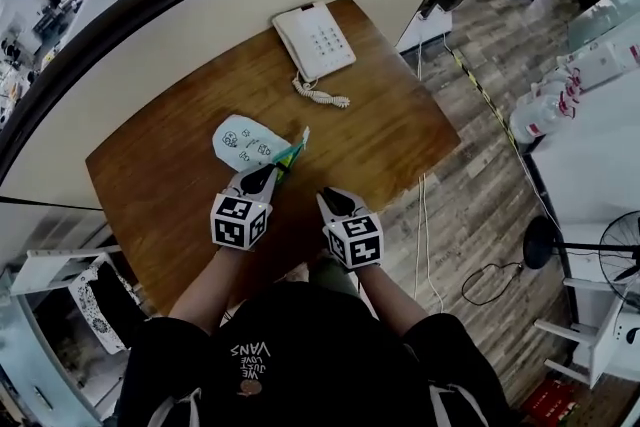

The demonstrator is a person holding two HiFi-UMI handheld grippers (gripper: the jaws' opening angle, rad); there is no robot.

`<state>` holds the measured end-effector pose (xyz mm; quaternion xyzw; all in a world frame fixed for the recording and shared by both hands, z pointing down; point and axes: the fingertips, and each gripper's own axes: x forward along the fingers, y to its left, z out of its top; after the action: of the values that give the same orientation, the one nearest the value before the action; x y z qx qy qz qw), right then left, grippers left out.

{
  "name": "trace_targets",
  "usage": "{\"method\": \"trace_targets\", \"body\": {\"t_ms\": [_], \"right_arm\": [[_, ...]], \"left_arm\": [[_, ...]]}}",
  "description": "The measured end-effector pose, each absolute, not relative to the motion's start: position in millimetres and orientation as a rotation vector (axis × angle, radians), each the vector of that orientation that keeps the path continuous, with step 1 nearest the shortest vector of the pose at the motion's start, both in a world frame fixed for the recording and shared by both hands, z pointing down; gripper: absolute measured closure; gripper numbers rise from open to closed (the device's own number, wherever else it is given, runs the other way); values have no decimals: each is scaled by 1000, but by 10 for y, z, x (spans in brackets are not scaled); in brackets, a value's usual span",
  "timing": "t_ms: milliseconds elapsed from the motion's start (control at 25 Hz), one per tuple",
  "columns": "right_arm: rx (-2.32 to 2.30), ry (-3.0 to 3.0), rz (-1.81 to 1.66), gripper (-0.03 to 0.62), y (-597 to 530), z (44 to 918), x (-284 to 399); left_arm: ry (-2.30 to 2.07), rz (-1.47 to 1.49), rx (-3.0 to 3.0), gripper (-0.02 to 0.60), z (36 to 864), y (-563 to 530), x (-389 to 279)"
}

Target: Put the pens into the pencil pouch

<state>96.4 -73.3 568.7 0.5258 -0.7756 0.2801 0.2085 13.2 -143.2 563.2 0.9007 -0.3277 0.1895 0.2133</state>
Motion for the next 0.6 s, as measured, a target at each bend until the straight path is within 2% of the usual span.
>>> {"method": "trace_targets", "body": {"t_ms": [440, 600], "right_arm": [[1553, -2133, 758, 545, -552, 5568, 970], [1571, -2134, 751, 545, -482, 5537, 913]], "left_arm": [[-867, 529, 2517, 555, 5661, -1366, 129], [-869, 512, 2525, 517, 5596, -1331, 64]]}}
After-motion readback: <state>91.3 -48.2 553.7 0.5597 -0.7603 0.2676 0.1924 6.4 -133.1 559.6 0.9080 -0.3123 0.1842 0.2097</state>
